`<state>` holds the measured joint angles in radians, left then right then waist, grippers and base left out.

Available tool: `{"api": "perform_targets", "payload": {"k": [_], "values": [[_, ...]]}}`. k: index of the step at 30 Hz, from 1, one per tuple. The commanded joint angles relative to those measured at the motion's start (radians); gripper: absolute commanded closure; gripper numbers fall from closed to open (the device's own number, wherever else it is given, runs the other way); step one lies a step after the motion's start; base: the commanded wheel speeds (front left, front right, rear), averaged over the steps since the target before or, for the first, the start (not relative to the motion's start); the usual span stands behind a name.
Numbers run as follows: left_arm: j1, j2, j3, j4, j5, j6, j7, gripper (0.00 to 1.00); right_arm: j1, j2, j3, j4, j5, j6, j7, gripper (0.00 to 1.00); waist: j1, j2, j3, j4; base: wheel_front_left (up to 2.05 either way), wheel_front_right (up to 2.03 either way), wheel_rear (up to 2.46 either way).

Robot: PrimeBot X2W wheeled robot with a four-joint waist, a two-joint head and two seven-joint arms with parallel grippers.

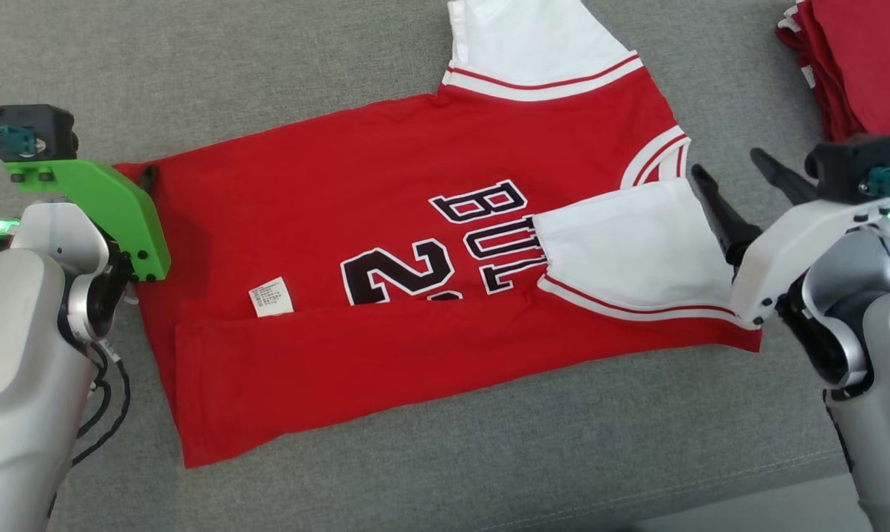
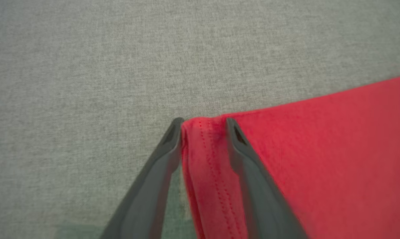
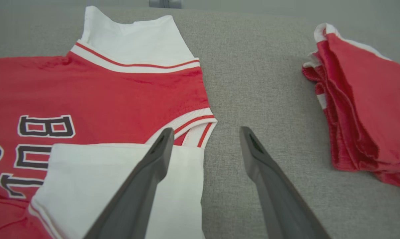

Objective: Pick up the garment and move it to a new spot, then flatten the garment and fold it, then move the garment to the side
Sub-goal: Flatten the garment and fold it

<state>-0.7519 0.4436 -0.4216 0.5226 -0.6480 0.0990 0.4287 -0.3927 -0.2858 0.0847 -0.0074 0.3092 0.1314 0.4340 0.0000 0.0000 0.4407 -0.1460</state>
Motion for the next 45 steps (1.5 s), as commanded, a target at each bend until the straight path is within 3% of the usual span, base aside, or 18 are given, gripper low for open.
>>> {"api": "perform_targets", "payload": {"k": [1, 8, 17, 27, 35, 36, 37, 39, 40, 42, 45], "values": [[-0.008, -0.008, -0.007, 0.019, -0.003, -0.011, -0.009, 1.0, -0.035, -0.01, 0.006, 0.006, -0.008, -0.002, 0.002, 0.0, 0.0, 0.0, -0.005, 0.014, 0.0, 0.0, 0.0], [-0.066, -0.05, -0.014, 0.059, -0.001, -0.057, -0.097, 1.0, -0.235, -0.06, 0.059, 0.112, -0.017, -0.002, 0.066, 0.0, 0.0, 0.0, -0.008, 0.084, 0.0, 0.0, 0.0], [-0.141, -0.159, -0.065, 0.062, 0.012, -0.124, -0.187, 1.0, -0.549, -0.092, 0.086, 0.414, -0.052, -0.002, 0.144, 0.0, 0.0, 0.0, 0.05, 0.23, 0.0, 0.0, 0.0], [-0.162, -0.251, -0.115, -0.033, 0.033, -0.105, -0.227, 1.0, -0.744, -0.086, 0.049, 0.712, -0.125, -0.002, 0.162, 0.0, 0.0, 0.0, 0.135, 0.341, 0.0, 0.0, 0.0], [-0.131, -0.257, -0.121, -0.096, 0.04, -0.067, -0.227, 1.0, -0.808, -0.055, 0.034, 0.871, -0.178, -0.001, 0.143, 0.0, 0.0, 0.0, 0.165, 0.355, 0.0, 0.0, 0.0], [-0.125, -0.255, -0.12, -0.103, 0.039, -0.061, -0.225, 1.0, -0.809, -0.049, 0.041, 0.886, -0.18, -0.001, 0.142, 0.13, 0.0, 0.0, 0.165, 0.353, 0.0, 0.0, 0.0], [-0.121, -0.253, -0.12, -0.108, 0.038, -0.058, -0.224, 1.0, -0.812, -0.046, 0.046, 0.897, -0.179, -0.001, 0.139, 0.4, 0.0, 0.0, 0.165, 0.351, 0.0, 0.0, 0.0], [-0.116, -0.247, -0.117, -0.117, 0.037, -0.05, -0.22, 1.0, -0.82, -0.043, 0.058, 0.915, -0.183, -0.001, 0.123, 0.75, 0.0, 0.0, 0.163, 0.344, 0.0, 0.0, 0.0], [-0.114, -0.245, -0.117, -0.121, 0.037, -0.045, -0.218, 1.0, -0.826, -0.044, 0.063, 0.924, -0.182, -0.001, 0.115, 0.87, 0.0, 0.0, 0.161, 0.34, 0.0, 0.0, 0.0], [-0.11, -0.241, -0.116, -0.128, 0.037, -0.037, -0.214, 1.0, -0.834, -0.046, 0.068, 0.937, -0.175, -0.001, 0.092, 1.0, 0.0, 0.0, 0.158, 0.332, 0.0, 0.0, 0.0], [-0.101, -0.228, -0.112, -0.136, 0.036, -0.025, -0.206, 1.0, -0.846, -0.041, 0.072, 0.95, -0.17, -0.002, 0.044, 1.0, 0.0, 0.0, 0.149, 0.315, 0.0, 0.0, 0.0]]}}
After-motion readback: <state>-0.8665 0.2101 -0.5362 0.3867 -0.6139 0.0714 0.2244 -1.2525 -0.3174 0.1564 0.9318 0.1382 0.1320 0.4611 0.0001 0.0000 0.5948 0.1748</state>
